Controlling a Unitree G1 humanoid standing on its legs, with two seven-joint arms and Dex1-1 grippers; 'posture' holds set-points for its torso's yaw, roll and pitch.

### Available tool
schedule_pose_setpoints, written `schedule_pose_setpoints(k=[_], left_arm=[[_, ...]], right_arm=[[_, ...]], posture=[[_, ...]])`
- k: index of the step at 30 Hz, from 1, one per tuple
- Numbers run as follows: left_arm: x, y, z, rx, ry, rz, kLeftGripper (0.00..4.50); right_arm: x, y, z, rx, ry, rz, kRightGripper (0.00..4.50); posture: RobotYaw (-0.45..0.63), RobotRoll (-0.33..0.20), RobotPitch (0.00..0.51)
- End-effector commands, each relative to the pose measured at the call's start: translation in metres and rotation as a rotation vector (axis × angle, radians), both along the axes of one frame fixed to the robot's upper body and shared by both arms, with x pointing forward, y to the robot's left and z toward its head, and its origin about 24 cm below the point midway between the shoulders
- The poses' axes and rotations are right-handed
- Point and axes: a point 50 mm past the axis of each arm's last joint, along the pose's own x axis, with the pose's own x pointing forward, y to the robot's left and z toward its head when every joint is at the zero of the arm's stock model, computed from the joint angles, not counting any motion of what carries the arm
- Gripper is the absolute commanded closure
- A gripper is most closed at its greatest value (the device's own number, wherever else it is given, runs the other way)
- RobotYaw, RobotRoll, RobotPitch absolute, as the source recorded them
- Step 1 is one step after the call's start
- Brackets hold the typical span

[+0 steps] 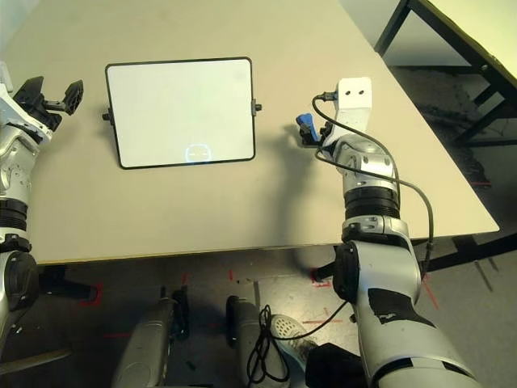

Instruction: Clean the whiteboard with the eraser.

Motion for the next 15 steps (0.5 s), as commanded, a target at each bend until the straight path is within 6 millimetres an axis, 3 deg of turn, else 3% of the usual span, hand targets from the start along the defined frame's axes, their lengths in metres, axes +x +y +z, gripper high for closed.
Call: schedule_pose_setpoints(k=[1,2,4,6,8,15], left_arm=[[-0.001,0.001,-0.003,-0.001,0.006,0.004,0.00],[-0.002,0.001,-0.003,-0.001,0.005,0.003,0.00],[-0.002,0.001,-0.002,-0.002,0.004,0.006,0.00],[-0.002,0.000,-0.002,0.001,0.002,0.004,0.00],[-0.002,-0.001,-0.001,0.002,-0.001,0.004,0.00],[-0.007,0.003,0.004,0.015,-0.042,0.030,0.00]], right_arm=[[-0.002,0.003,-0.013,-0.082,0.076,0.019,0.01],[-0.002,-0.001,-0.008,-0.170,0.033,-0.009,0.01],[0.001,0.008,-0.005,-0.114,0.006,0.024,0.01],[0.002,0.011,-0.002,-0.177,-0.048,0.086,0.01],[0.003,0.008,0.003,-0.050,-0.102,0.035,0.01],[-0.003,-0.027,0.030,0.125,-0.399,-0.191,0.01]], posture=[[0.03,0.000,0.217],[0.03,0.000,0.217],[0.02,0.000,0.215],[0.04,0.000,0.218],[0.04,0.000,0.219],[0.04,0.000,0.225]])
